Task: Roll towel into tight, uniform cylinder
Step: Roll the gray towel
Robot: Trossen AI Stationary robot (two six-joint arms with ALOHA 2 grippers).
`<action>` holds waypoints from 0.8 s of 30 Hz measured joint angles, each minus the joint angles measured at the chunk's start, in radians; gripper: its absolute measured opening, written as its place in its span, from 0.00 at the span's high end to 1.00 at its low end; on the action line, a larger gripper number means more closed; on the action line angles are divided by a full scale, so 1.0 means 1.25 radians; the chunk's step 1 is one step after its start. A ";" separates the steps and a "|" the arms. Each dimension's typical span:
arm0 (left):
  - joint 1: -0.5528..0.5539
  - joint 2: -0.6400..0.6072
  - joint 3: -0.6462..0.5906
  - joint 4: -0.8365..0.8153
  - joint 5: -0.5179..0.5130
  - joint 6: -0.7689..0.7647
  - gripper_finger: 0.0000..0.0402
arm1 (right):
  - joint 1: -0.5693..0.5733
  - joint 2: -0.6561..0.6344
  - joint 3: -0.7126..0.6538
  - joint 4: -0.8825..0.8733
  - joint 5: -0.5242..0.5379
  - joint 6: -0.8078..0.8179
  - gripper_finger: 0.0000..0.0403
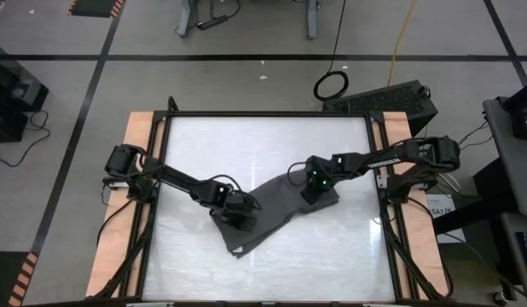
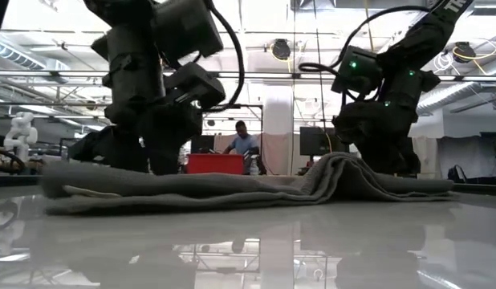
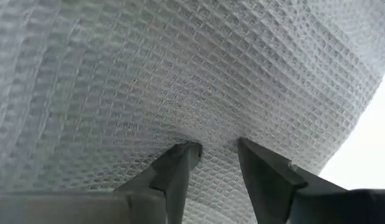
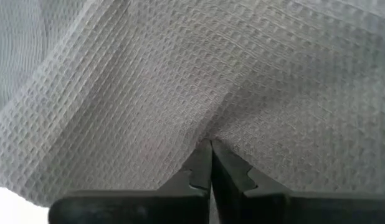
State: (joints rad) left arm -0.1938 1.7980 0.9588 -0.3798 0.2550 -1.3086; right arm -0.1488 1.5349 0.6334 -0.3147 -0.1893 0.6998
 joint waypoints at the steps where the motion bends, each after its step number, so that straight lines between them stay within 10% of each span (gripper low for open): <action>1: 0.004 -0.004 0.000 -0.001 0.034 0.023 0.63 | 0.006 -0.002 0.000 -0.002 -0.001 0.007 1.00; 12: 0.010 -0.162 -0.002 -0.007 0.302 0.182 0.63 | -0.016 -0.167 0.025 -0.077 0.012 0.139 1.00; 24: 0.041 -0.253 -0.009 -0.091 -0.033 0.494 0.63 | 0.107 -0.239 0.127 -0.254 0.118 0.542 1.00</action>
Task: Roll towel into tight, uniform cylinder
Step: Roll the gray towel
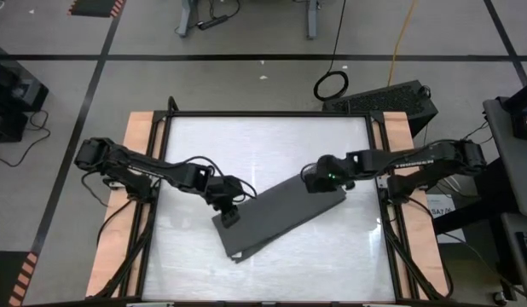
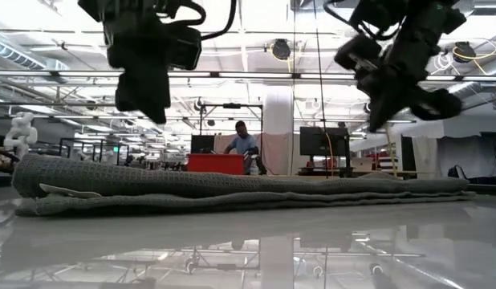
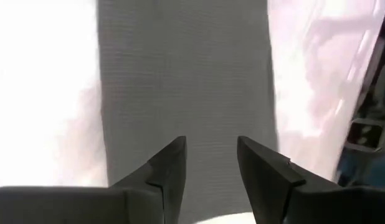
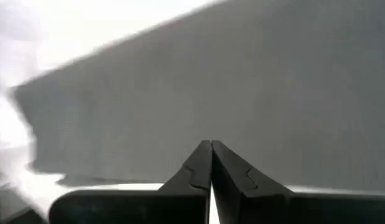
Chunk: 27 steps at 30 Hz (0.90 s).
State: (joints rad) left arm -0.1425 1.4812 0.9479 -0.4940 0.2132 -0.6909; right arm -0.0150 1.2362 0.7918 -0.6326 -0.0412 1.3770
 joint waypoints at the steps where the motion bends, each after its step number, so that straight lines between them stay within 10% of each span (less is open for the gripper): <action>1: 0.000 0.008 -0.007 -0.002 0.013 0.015 0.63 | 0.012 0.007 0.000 -0.015 0.004 0.030 1.00; 7: -0.025 0.056 -0.056 -0.023 0.031 0.023 0.63 | 0.032 0.056 0.001 -0.045 0.051 0.193 1.00; 27: -0.181 0.081 -0.119 0.075 0.188 -0.350 0.63 | -0.128 0.338 0.005 0.180 -0.101 -0.107 1.00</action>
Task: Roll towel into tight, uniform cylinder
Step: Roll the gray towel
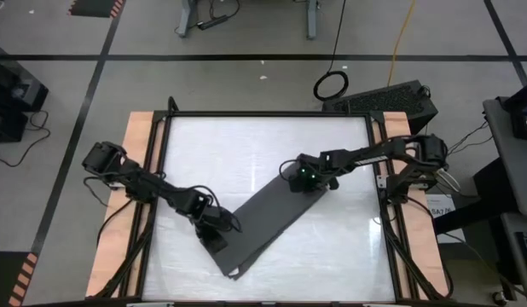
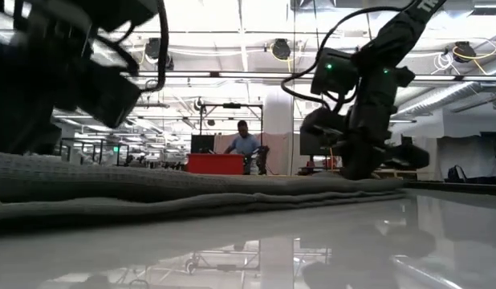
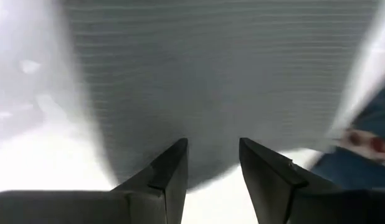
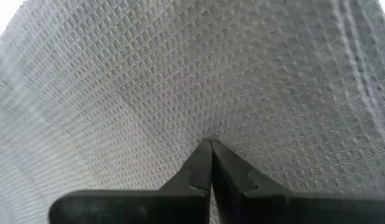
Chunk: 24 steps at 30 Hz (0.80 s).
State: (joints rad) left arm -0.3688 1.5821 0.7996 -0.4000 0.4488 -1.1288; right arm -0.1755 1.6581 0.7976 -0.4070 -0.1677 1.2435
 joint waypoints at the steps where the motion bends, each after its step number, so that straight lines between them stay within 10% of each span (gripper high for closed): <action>1: -0.005 -0.004 0.008 0.017 0.006 -0.022 0.63 | -0.007 0.000 0.000 0.008 0.001 -0.016 1.00; 11: 0.060 -0.049 0.151 0.041 -0.128 -0.032 0.63 | -0.066 0.003 -0.001 0.089 0.047 -0.236 1.00; 24: 0.385 0.005 0.190 0.049 -0.174 0.408 0.63 | -0.073 -0.225 0.044 -0.066 0.018 -0.398 1.00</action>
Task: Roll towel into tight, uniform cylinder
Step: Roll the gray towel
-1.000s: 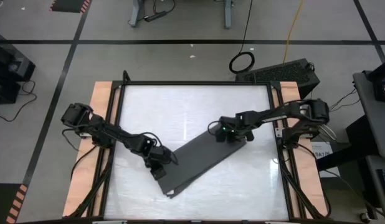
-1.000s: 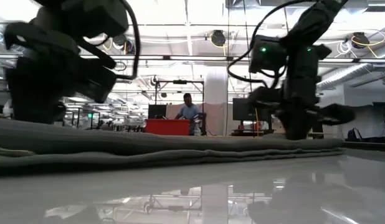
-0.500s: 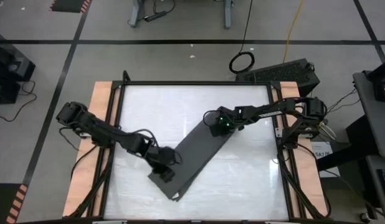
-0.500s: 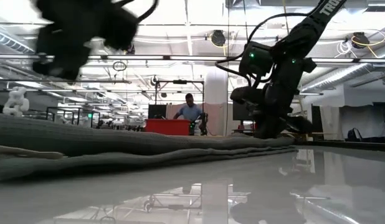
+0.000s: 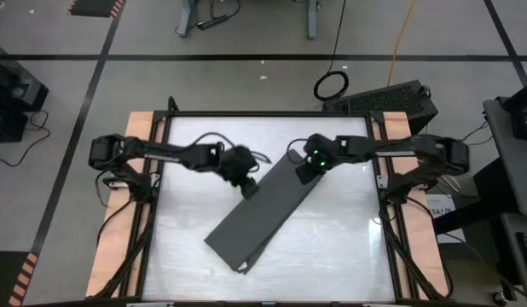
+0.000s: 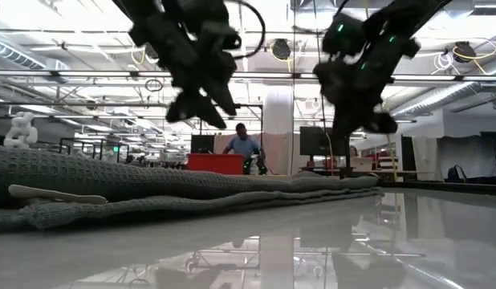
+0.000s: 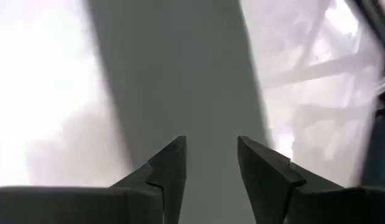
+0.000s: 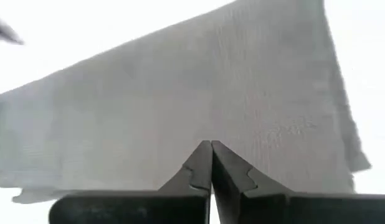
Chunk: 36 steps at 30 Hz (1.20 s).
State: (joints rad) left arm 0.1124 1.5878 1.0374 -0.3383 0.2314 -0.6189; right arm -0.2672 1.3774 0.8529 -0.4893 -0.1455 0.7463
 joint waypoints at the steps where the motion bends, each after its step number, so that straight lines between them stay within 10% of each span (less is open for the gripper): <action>1: 0.016 0.008 0.000 0.018 0.000 0.060 0.63 | 0.001 -0.028 0.001 -0.018 0.013 0.000 1.00; 20: 0.121 0.267 0.242 0.049 0.067 0.423 0.63 | 0.092 -0.195 0.001 -0.157 0.182 0.035 1.00; 36: 0.109 0.346 0.307 -0.107 -0.092 0.259 0.77 | 0.141 -0.196 -0.029 -0.155 0.221 0.219 1.00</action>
State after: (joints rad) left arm 0.2488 2.0206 1.4216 -0.4725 0.1165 -0.2949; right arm -0.0910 1.1328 0.8165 -0.6833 0.1310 1.0202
